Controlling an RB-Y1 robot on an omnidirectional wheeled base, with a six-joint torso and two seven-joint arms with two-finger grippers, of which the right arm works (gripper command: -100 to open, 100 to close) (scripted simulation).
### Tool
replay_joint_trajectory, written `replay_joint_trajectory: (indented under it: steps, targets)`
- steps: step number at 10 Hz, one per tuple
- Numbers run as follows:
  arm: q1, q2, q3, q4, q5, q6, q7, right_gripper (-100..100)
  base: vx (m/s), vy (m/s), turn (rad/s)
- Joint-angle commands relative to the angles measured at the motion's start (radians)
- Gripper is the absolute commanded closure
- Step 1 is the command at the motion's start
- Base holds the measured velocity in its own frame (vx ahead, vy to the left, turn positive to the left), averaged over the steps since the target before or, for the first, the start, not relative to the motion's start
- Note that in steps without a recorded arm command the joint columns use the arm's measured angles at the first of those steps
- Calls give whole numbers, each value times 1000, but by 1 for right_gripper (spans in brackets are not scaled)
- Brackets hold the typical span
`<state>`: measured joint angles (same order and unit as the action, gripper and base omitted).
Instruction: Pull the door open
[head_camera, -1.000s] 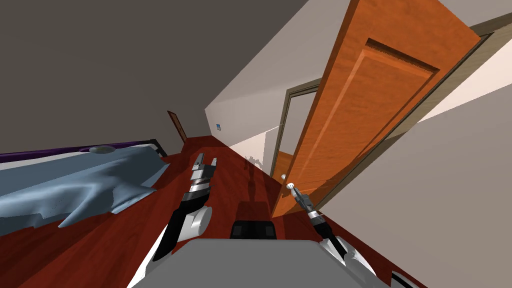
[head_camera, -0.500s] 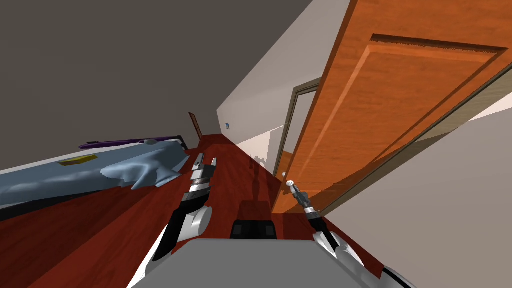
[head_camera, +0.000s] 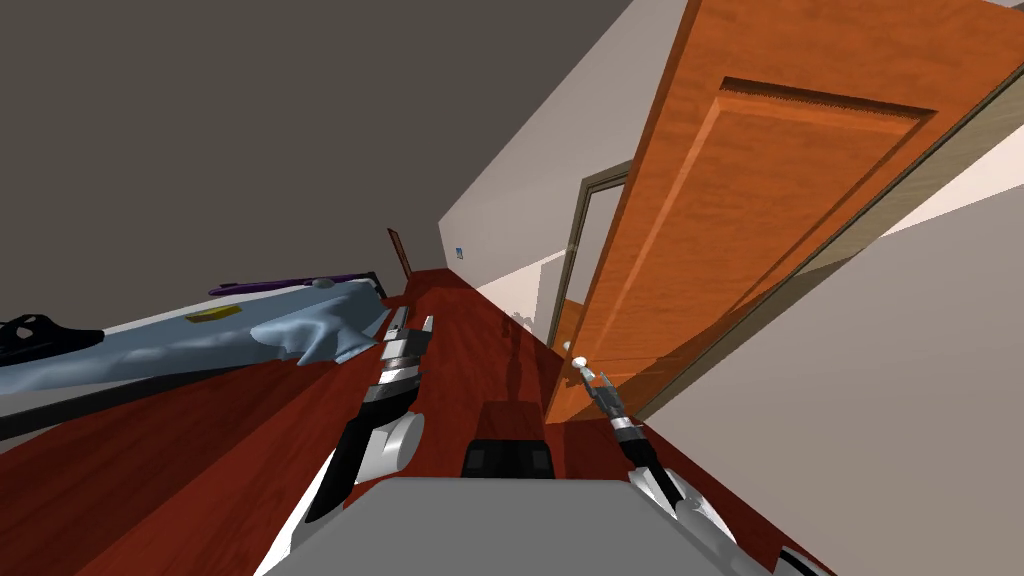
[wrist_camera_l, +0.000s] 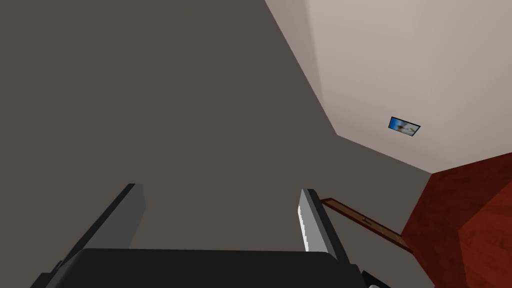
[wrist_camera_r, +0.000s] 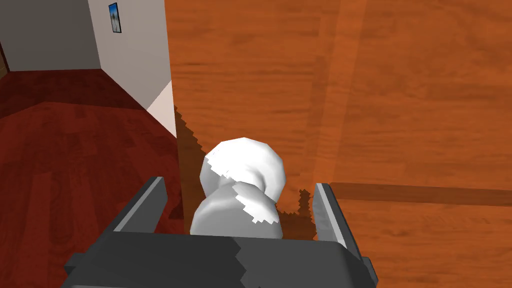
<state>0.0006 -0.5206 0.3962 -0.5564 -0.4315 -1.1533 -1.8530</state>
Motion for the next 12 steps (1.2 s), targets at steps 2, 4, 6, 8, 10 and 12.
replay_joint_trajectory:
  steps: [2,4,6,8,10,12]
  targets:
    - [20,-9,14,33,1,3,-31,-100,-120,64,-48]
    - [33,-17,19,38,0,8,-45,-100,-141,44,-42]
    - [23,0,7,21,-3,29,-19,-100,28,-2,22]
    - [14,13,0,23,-4,39,-6,-100,210,-62,53]
    - [25,6,2,9,-4,40,-9,100,47,-14,3]
    - [25,6,2,9,-4,40,-9,100,-29,7,3]
